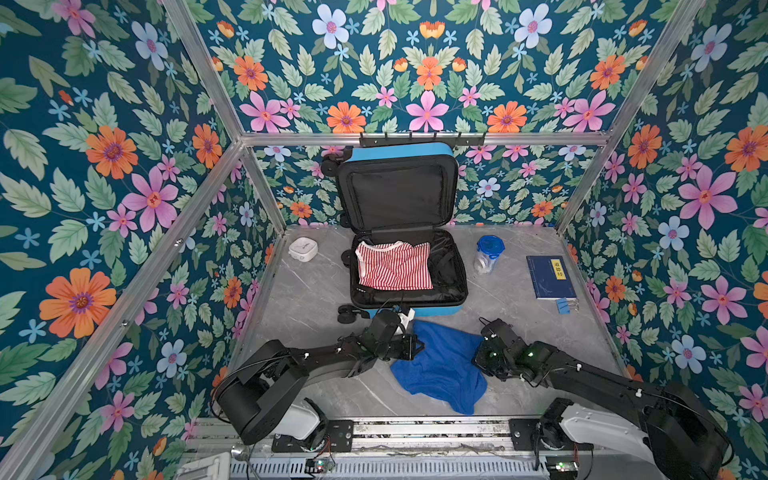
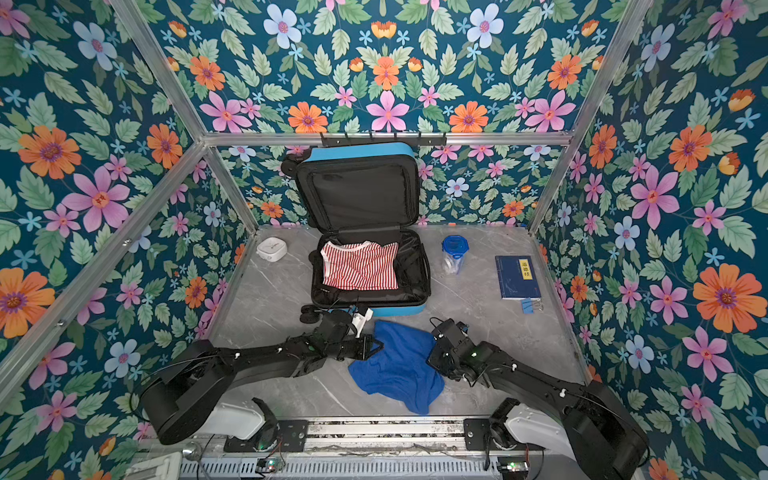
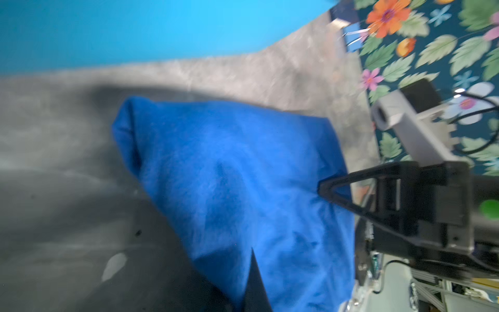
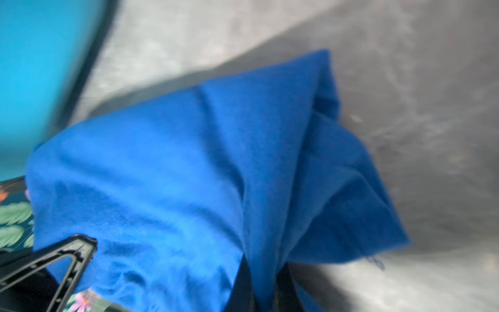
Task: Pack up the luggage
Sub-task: 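Lift the blue cloth with both grippers and carry it into the suitcase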
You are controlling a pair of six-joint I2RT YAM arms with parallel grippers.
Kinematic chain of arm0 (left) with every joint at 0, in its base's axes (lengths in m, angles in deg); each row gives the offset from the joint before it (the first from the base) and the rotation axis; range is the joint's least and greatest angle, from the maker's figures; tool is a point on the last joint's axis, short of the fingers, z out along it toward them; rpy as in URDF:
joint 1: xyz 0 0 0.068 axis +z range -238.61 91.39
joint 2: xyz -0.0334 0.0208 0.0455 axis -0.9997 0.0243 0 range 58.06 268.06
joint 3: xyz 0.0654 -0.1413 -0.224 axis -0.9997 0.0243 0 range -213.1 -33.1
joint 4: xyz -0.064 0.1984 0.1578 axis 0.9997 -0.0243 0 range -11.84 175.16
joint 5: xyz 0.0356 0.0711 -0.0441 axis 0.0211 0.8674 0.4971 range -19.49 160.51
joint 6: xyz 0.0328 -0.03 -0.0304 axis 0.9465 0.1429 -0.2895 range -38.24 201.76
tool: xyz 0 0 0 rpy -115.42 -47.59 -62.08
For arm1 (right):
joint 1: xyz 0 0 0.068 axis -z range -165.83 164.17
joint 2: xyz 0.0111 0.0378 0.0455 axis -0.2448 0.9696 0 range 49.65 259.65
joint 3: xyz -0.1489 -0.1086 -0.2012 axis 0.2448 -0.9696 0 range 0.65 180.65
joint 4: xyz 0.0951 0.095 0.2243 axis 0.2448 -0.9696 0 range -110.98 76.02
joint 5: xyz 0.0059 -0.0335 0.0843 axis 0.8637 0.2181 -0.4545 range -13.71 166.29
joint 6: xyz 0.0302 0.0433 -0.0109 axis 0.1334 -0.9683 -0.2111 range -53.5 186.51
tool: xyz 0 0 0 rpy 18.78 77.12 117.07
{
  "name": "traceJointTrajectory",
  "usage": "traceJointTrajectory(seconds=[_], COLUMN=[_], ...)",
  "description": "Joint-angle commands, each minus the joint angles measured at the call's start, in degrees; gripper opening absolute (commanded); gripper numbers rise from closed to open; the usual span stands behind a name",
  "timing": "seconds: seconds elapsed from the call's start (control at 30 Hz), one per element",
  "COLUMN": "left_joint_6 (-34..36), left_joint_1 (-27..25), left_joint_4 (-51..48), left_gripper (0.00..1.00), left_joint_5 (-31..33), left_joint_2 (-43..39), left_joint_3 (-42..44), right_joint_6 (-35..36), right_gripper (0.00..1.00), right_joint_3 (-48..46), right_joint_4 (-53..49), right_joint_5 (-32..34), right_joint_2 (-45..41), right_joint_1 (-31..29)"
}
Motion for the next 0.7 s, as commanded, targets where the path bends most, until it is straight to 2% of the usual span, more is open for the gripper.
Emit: traceJointTrajectory(seconds=[0.0,0.23,0.33,0.5,0.67], left_joint_6=[1.7,5.58,7.03,10.97,16.85], left_joint_1=[-0.39,-0.52,-0.52,-0.44,0.59], left_joint_4=[-5.35,-17.58,-21.84,-28.82,-32.77], left_gripper=[0.0,0.0,0.0,0.0,0.0], left_joint_5=[-0.24,1.07,1.8,7.62,17.32], left_joint_2=[-3.14,-13.05,-15.75,-16.52,-11.81], left_joint_3=[-2.05,-7.72,-12.04,-21.7,-32.41], right_joint_6=[2.03,5.4,7.56,12.86,19.82], right_gripper=[0.0,0.0,0.0,0.0,0.0], right_joint_3=[2.62,9.65,14.2,26.02,40.57], right_joint_4=[-2.85,-12.03,-13.95,-15.71,-14.49], right_joint_5=[-2.1,-0.98,-0.91,-1.57,-1.82], right_joint_2=[-1.89,-10.65,-11.67,-6.25,4.99], right_joint_1=[-0.04,-0.02,-0.05,-0.03,0.84])
